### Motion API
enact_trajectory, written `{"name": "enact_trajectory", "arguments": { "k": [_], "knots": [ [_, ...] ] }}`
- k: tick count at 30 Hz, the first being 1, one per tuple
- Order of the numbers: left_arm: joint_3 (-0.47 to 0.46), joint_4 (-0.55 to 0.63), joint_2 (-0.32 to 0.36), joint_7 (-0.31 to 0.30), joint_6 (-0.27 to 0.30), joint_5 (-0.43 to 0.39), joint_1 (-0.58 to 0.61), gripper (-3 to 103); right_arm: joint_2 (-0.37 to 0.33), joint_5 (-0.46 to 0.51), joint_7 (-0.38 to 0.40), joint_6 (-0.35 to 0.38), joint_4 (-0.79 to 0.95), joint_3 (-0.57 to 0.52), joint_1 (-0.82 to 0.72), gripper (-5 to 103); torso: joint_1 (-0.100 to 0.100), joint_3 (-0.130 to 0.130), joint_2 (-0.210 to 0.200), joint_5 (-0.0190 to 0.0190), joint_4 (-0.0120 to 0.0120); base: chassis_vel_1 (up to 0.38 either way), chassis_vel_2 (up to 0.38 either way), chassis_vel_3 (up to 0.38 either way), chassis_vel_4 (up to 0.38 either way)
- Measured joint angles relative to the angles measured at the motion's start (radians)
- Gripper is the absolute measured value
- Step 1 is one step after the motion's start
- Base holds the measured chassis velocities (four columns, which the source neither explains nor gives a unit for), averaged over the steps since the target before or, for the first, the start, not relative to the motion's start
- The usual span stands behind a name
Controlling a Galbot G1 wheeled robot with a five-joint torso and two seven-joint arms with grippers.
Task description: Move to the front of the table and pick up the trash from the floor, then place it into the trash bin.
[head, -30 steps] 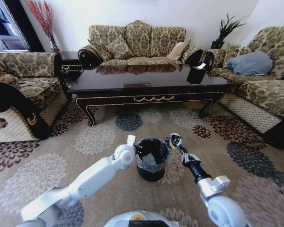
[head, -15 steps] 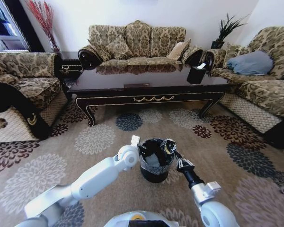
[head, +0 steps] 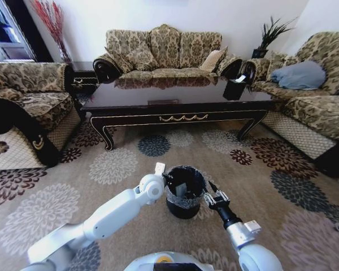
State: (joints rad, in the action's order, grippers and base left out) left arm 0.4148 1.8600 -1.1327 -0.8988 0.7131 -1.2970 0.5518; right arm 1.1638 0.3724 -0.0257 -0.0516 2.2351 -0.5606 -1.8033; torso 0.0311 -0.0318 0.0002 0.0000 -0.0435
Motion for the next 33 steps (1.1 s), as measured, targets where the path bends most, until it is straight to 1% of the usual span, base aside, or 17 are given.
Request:
{"name": "enact_trajectory", "arguments": {
  "k": [1, 2, 3, 5, 9, 11, 13, 16, 18, 20, 21, 24, 25, 26, 29, 30, 33],
  "knots": [
    [-0.001, 0.0, 0.001, 0.001, 0.0, 0.0, 0.001, 3, 0.001, 0.004, 0.0, 0.002, 0.001, -0.001, 0.001, 61, 0.0, 0.0, 0.0, 0.0, 0.0, 0.0, 0.0, 0.0, 0.0],
    [-0.003, 0.001, 0.003, 0.002, 0.0, 0.0, 0.002, 3, 0.001, 0.012, 0.001, 0.006, 0.003, -0.002, 0.003, 61, 0.0, 0.0, 0.0, 0.0, -0.0001, 0.0, 0.0, 0.0, 0.0],
    [-0.009, 0.003, 0.008, 0.002, 0.001, 0.0, 0.004, 3, 0.001, 0.027, 0.003, 0.014, 0.008, -0.005, 0.008, 71, 0.0, 0.0, 0.0, 0.0, -0.0001, 0.0, 0.0, 0.0, 0.0],
    [-0.011, 0.004, 0.009, 0.003, 0.002, 0.0, 0.005, 3, 0.001, 0.033, 0.004, 0.016, 0.01, -0.007, 0.011, 71, 0.0, 0.0, 0.0, 0.0, 0.0, 0.0, 0.0, 0.0, 0.0],
    [-0.034, 0.005, 0.021, 0.008, 0.004, 0.001, 0.016, 3, -0.008, 0.068, 0.011, 0.03, 0.019, -0.029, 0.025, 93, 0.0, 0.0, 0.0, 0.0, 0.0, 0.0, 0.0, 0.0, 0.0],
    [-0.042, 0.005, 0.026, 0.015, 0.005, 0.008, 0.022, 3, -0.011, 0.078, 0.012, 0.031, 0.019, -0.037, 0.028, 93, 0.0, 0.0, 0.0, 0.0, -0.0001, 0.0, 0.0, 0.0, 0.0],
    [-0.062, 0.011, 0.039, 0.027, 0.006, 0.027, 0.041, 3, -0.02, 0.108, 0.017, 0.038, 0.02, -0.062, 0.037, 99, 0.0, 0.0, 0.0, 0.0, -0.0003, 0.0, 0.0, 0.0, 0.0],
    [-0.086, 0.022, 0.052, 0.031, 0.008, 0.033, 0.06, 3, -0.036, 0.134, 0.021, 0.046, 0.019, -0.084, 0.052, 100, 0.0, 0.0, 0.0, 0.0, 0.0, 0.0, 0.0, 0.0, 0.0],
    [-0.133, 0.04, 0.081, 0.045, 0.011, 0.034, 0.091, 3, -0.066, 0.168, 0.029, 0.057, 0.006, -0.11, 0.084, 100, 0.0, 0.0, 0.0, -0.0002, -0.0001, 0.0, 0.0, 0.0, 0.0],
    [-0.141, 0.042, 0.085, 0.048, 0.011, 0.035, 0.096, 3, -0.069, 0.172, 0.03, 0.059, 0.003, -0.113, 0.089, 100, 0.0, 0.0, 0.0, -0.0001, -0.0001, 0.0, 0.0, 0.0, 0.0],
    [-0.162, 0.046, 0.097, 0.054, 0.011, 0.036, 0.106, 3, -0.078, 0.18, 0.032, 0.061, -0.007, -0.117, 0.102, 100, 0.0, 0.0, 0.0, -0.0001, -0.0001, 0.0, 0.0, 0.0, 0.0],
    [-0.265, 0.057, 0.148, 0.1, 0.011, 0.057, 0.157, 3, -0.096, 0.196, 0.035, 0.064, -0.059, -0.12, 0.144, 100, 0.0, 0.0, 0.0, -0.0001, 0.0, 0.0, 0.0, 0.0, 0.0],
    [-0.265, 0.057, 0.148, 0.1, 0.011, 0.057, 0.157, 3, -0.096, 0.196, 0.035, 0.064, -0.059, -0.12, 0.144, 100, 0.0, 0.0, 0.0, -0.0001, 0.0, 0.0, 0.0, 0.0, 0.0],
    [-0.287, 0.06, 0.161, 0.11, 0.01, 0.061, 0.169, 3, -0.099, 0.196, 0.035, 0.064, -0.076, -0.119, 0.152, 100, 0.0, 0.0, 0.0, -0.0003, 0.0001, 0.0, 0.0, 0.0, 0.0],
    [-0.38, 0.067, 0.232, 0.153, 0.003, 0.07, 0.226, 3, -0.11, 0.194, 0.034, 0.061, -0.145, -0.102, 0.183, 100, 0.0, 0.0, 0.0, -0.0001, 0.0001, 0.0, 0.0, 0.0, 0.0],
    [-0.38, 0.067, 0.232, 0.153, 0.003, 0.07, 0.226, 3, -0.11, 0.194, 0.034, 0.061, -0.145, -0.102, 0.183, 100, 0.0, 0.0, 0.0, -0.0001, 0.0001, 0.0, 0.0, 0.0, 0.0],
    [-0.447, 0.068, 0.287, 0.194, -0.008, 0.07, 0.268, 3, -0.121, 0.185, 0.031, 0.055, -0.213, -0.075, 0.217, 100, 0.0, 0.0, 0.0, -0.0003, 0.0002, 0.0, 0.0, 0.0, 0.0]
  ]
}}
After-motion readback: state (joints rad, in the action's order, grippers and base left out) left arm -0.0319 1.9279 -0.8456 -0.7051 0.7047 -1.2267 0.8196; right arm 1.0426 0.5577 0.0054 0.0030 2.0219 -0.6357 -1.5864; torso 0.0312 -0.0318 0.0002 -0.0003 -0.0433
